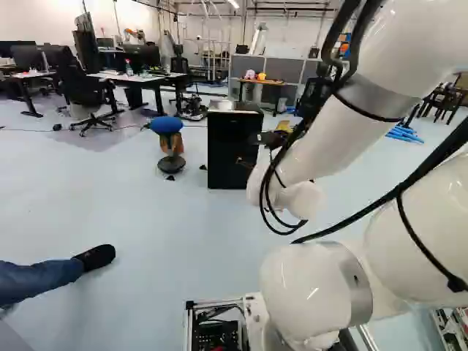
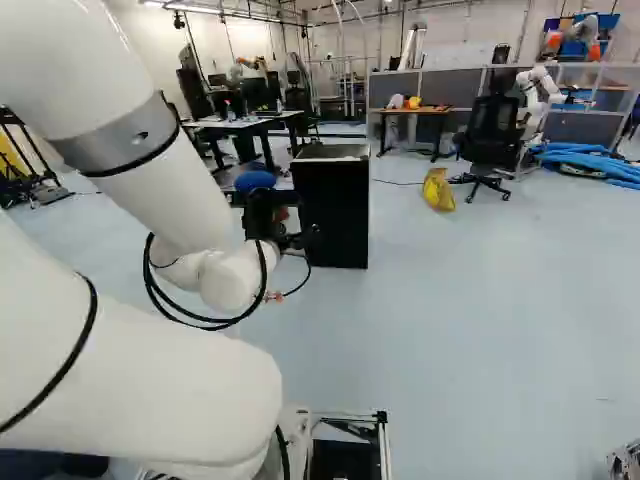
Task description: Grab a drink from the fridge
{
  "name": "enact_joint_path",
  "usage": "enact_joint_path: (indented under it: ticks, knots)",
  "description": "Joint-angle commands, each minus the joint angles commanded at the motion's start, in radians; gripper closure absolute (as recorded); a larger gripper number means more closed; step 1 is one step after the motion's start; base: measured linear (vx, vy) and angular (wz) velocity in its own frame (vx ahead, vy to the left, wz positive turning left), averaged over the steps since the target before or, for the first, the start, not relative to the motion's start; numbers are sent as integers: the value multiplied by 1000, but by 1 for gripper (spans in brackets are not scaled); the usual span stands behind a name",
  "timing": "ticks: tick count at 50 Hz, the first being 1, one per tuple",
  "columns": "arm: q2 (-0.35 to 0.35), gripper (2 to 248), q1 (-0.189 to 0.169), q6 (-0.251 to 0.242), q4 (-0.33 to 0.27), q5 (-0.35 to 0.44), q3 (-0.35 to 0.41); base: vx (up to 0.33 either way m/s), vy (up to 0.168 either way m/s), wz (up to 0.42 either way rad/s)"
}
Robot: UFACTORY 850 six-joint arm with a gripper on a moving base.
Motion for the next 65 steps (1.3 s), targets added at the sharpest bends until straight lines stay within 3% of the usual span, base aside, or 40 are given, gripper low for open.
enact_joint_path:
  ticks: [65]
  knots:
    - [0,3,0,0,0,0,0,49,16,-6]
